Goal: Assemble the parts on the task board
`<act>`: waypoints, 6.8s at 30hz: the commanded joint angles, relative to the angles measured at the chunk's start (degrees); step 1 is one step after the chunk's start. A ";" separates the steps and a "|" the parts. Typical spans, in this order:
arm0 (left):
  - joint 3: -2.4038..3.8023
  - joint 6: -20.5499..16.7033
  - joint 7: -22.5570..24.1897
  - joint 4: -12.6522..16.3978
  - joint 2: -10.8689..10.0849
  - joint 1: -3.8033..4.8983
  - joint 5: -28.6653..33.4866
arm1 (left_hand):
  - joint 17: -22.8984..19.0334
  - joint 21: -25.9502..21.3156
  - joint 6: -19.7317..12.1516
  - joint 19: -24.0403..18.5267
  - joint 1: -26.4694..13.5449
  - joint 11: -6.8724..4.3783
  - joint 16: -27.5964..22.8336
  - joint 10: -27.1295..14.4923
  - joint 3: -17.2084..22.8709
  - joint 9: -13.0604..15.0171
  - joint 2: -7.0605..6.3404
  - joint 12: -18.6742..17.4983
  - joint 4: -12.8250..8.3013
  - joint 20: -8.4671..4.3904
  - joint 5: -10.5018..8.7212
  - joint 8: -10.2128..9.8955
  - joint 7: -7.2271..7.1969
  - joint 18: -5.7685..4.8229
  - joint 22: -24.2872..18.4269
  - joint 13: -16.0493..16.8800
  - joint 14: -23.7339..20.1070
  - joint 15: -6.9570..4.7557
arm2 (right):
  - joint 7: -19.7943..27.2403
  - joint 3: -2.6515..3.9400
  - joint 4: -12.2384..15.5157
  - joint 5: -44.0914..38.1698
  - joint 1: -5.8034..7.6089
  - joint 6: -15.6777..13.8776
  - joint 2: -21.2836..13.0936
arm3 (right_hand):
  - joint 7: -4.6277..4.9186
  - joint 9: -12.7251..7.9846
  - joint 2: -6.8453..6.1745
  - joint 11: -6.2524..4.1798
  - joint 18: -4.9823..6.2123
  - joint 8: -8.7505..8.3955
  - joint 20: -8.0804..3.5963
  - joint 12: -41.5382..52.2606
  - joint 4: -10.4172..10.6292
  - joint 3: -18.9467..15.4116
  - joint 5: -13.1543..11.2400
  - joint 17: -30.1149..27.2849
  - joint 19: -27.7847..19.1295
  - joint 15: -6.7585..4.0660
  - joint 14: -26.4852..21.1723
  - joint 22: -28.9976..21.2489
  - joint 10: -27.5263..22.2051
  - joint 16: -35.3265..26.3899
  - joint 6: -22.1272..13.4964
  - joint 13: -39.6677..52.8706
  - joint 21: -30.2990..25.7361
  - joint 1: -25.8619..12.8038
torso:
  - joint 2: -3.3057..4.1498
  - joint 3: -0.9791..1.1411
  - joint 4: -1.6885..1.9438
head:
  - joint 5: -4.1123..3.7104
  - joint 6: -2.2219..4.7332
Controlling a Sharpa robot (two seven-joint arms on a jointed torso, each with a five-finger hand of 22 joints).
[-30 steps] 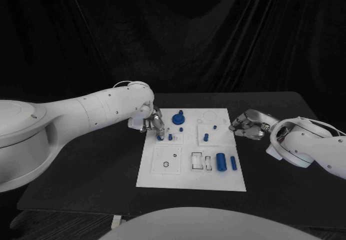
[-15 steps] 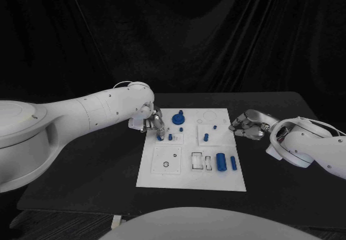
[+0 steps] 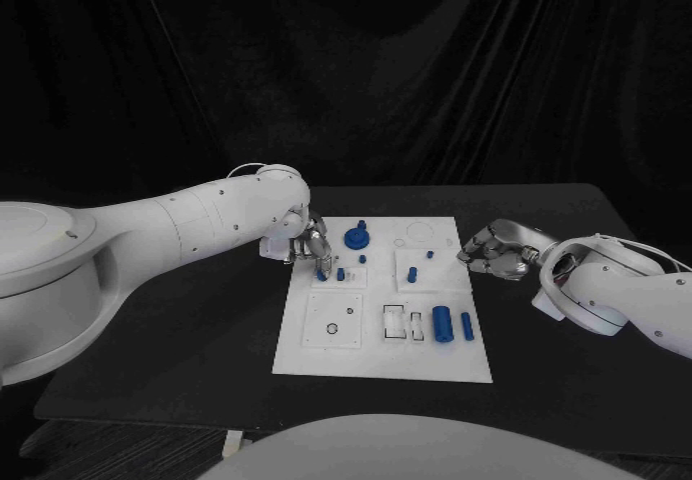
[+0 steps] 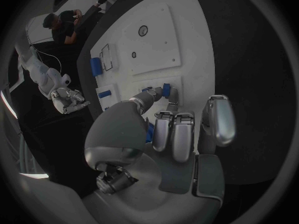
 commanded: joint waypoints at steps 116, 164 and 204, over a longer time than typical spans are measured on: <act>-0.22 -15.29 -3.09 12.43 -6.07 0.22 -3.59 | 15.09 1.83 2.04 1.63 -2.03 -1.43 0.15 4.15 0.52 0.21 -0.03 1.29 0.42 -1.18 3.15 1.40 -2.60 0.08 10.33 13.35 5.95 -1.07 | -1.44 0.03 -0.39 -0.27 -0.45 0.75 0.17 | -0.05 -0.01 -0.15 -0.16 0.99 -0.08 -0.06 -0.36 -0.11 0.55 0.20 8.38 -0.35 0.02 3.89 5.94 3.67 -0.40 0.24 12.28 -0.51 0.31 | -0.01 0.10 -0.03 | 0.01 0.01; -0.24 -14.66 -2.86 12.88 -6.44 -0.65 -3.59 | 15.09 1.51 1.79 1.52 -1.79 -1.49 0.15 4.01 0.87 0.27 -0.02 1.11 0.22 -1.26 3.37 1.40 -2.64 0.15 10.23 13.22 5.95 -1.13 | -1.43 0.03 -0.11 -0.27 -0.50 0.38 -0.03 | -0.05 -0.01 -0.15 -0.16 0.99 -0.08 -0.06 -0.36 -0.11 0.55 0.20 8.38 -0.35 0.02 3.89 5.94 3.67 -0.40 0.24 12.28 -0.51 0.31 | -0.01 0.11 -0.02 | 0.02 0.01; -0.24 -14.22 -2.81 13.23 -6.82 -0.95 -7.79 | 15.09 -0.18 -1.80 1.16 -9.86 0.35 0.15 3.68 -10.86 -1.58 -0.14 0.87 12.22 0.01 -10.02 -0.87 -0.64 0.34 9.93 13.02 5.95 0.37 | -1.50 0.03 -0.36 -0.27 -0.63 0.73 0.09 | -0.02 -0.01 -0.34 -0.14 1.01 -0.14 -0.05 -0.40 -0.17 0.84 0.19 8.26 -0.39 0.03 3.85 5.92 3.60 -0.48 0.14 12.20 -0.68 0.16 | 0.00 0.10 -0.04 | 0.09 0.01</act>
